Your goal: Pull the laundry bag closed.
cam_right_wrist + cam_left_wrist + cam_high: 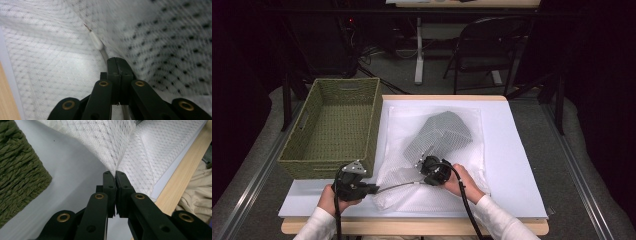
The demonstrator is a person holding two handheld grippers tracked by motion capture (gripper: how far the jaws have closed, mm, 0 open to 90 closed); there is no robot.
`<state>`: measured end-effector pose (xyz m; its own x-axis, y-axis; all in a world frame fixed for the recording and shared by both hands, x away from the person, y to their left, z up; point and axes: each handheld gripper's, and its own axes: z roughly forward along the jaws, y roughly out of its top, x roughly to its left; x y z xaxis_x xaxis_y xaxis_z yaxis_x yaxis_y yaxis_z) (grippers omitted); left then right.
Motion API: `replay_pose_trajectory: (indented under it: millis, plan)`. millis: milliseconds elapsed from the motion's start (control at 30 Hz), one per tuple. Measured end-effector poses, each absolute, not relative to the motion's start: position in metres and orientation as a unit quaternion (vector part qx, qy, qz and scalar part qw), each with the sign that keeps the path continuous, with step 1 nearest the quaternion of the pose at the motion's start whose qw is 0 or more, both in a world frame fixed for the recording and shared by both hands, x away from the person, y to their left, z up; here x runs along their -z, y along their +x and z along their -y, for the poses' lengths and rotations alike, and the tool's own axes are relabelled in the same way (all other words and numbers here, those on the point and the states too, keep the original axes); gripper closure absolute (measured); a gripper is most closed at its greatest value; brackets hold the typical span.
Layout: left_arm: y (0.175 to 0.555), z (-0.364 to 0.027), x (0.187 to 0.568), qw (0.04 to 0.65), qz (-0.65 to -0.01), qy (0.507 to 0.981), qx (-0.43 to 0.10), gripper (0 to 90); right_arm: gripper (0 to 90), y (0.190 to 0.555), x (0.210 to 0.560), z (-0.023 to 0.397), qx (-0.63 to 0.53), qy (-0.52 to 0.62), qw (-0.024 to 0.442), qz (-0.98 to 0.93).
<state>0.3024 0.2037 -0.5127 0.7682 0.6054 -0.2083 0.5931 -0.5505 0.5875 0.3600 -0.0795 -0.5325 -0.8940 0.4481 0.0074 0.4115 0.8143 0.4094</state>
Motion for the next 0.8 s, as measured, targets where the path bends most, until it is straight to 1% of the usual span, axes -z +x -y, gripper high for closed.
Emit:
replay_pose_trajectory:
  millis: [67,133,233,333,467,633,800]
  plan:
    - [0.302,-0.202,0.513,0.326,-0.337,0.883,-0.010,88.4,90.0,0.361,0.533,0.081,-0.208,0.229,0.041,-0.950]
    - [0.301,-0.199,0.513,0.325,-0.336,0.884,-0.010,88.4,85.8,0.360,0.533,0.080,-0.216,0.224,0.029,-0.950]
    - [0.301,-0.200,0.513,0.325,-0.336,0.884,-0.009,88.2,76.6,0.359,0.534,0.075,-0.223,0.216,0.021,-0.950]
    - [0.302,-0.200,0.514,0.323,-0.336,0.885,-0.008,88.2,72.9,0.358,0.535,0.069,-0.230,0.200,0.020,-0.952]
    - [0.302,-0.199,0.515,0.322,-0.332,0.887,-0.005,88.0,72.6,0.359,0.537,0.059,-0.235,0.196,0.012,-0.952]
    - [0.302,-0.199,0.516,0.321,-0.332,0.887,-0.006,87.9,77.9,0.360,0.537,0.057,-0.235,0.205,0.007,-0.950]
    - [0.302,-0.198,0.516,0.319,-0.329,0.889,-0.007,87.7,81.4,0.360,0.536,0.054,-0.236,0.206,0.011,-0.950]
